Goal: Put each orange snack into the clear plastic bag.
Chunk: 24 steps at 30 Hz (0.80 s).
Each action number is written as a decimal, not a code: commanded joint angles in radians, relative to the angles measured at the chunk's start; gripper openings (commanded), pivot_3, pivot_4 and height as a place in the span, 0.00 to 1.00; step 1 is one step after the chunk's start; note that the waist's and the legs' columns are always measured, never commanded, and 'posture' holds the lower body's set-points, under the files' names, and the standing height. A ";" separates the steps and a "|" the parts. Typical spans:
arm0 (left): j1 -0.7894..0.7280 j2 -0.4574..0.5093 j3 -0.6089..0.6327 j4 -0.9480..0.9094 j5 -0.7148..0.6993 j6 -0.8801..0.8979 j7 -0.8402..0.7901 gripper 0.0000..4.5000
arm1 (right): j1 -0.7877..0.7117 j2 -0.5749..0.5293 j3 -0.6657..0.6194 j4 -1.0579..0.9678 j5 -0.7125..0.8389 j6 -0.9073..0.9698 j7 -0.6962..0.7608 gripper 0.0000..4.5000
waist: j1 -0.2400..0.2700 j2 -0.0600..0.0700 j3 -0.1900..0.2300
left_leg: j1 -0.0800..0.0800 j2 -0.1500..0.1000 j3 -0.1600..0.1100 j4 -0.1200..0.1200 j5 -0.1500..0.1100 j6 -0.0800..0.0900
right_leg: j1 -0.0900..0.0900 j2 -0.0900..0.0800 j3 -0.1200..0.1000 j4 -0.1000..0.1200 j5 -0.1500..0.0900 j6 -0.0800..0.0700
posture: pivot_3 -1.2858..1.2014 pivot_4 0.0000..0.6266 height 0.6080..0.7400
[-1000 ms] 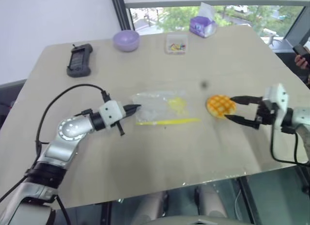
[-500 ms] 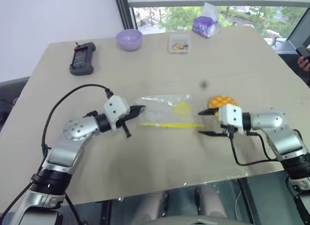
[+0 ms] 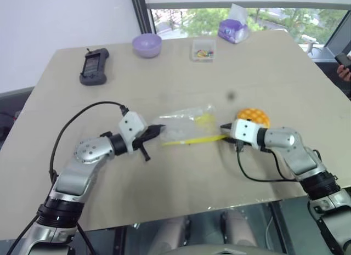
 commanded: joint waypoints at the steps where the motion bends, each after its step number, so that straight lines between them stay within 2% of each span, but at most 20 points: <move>1: 0.005 0.000 0.041 -0.033 0.002 0.003 -0.006 0.00 | 0.010 -0.011 -0.024 -0.023 0.009 -0.015 -0.004 0.05 | -0.001 0.000 0.000 | 0.000 0.000 0.000 0.000 0.000 0.000 | 0.000 0.000 0.000 0.000 0.000 0.000 | 0.52 0.24 0.97; 2: 0.007 0.001 0.041 -0.031 0.004 0.003 -0.008 0.00 | 0.011 -0.013 -0.025 -0.027 0.010 -0.014 -0.002 0.02 | -0.001 0.000 0.000 | 0.000 0.000 0.000 0.000 0.000 0.000 | 0.000 0.000 0.000 0.000 0.000 0.000 | 0.52 0.24 0.97; 8: 0.011 0.007 0.042 -0.030 0.030 -0.028 -0.028 0.00 | 0.013 -0.015 -0.032 -0.052 0.037 -0.005 0.015 0.02 | -0.006 0.000 0.000 | 0.000 0.000 0.000 0.000 0.000 0.000 | 0.001 0.000 0.000 0.000 0.000 0.000 | 0.52 0.24 0.97; 11: 0.028 0.013 0.052 -0.046 0.048 -0.080 -0.045 0.17 | 0.000 -0.006 -0.034 -0.069 0.054 0.011 0.024 0.00 | -0.006 0.000 0.000 | 0.000 0.000 0.000 0.000 0.000 0.000 | 0.001 0.000 0.000 0.000 0.000 0.000 | 0.52 0.24 0.97; 13: 0.034 0.006 0.060 -0.050 0.060 -0.112 -0.041 0.34 | -0.003 0.001 -0.035 -0.079 0.066 0.026 0.027 0.00 | -0.006 0.000 0.000 | 0.000 0.000 0.000 0.000 0.000 0.000 | 0.001 0.000 0.000 0.000 0.000 0.000 | 0.52 0.24 0.97; 14: 0.033 0.001 0.065 -0.049 0.072 -0.140 -0.034 0.48 | -0.004 0.002 -0.034 -0.083 0.070 0.031 0.029 0.00 | -0.006 0.000 0.000 | 0.000 0.000 0.000 0.000 0.000 0.000 | 0.001 0.000 0.000 0.000 0.000 0.000 | 0.52 0.24 0.97; 16: 0.055 -0.021 0.084 -0.068 0.133 -0.250 0.019 0.66 | -0.002 0.004 -0.039 -0.096 0.091 0.058 0.041 0.00 | -0.005 0.000 0.000 | 0.000 0.000 0.000 0.000 0.000 0.000 | 0.001 0.000 0.000 0.000 0.000 0.000 | 0.52 0.24 0.97; 19: 0.177 0.004 0.077 -0.062 0.270 -0.507 0.021 0.66 | -0.005 0.008 -0.046 -0.114 0.118 0.101 0.050 0.00 | -0.010 0.000 0.000 | 0.000 0.000 0.001 -0.001 0.000 0.000 | 0.001 0.000 0.001 -0.001 0.000 0.000 | 0.52 0.24 0.97; 24: 0.329 0.039 0.094 0.008 0.352 -0.744 0.026 0.66 | -0.010 0.012 -0.047 -0.130 0.127 0.137 0.044 0.00 | -0.002 0.000 0.000 | 0.001 0.001 0.001 -0.004 0.000 0.000 | 0.000 0.000 0.001 -0.002 0.000 0.000 | 0.52 0.24 0.97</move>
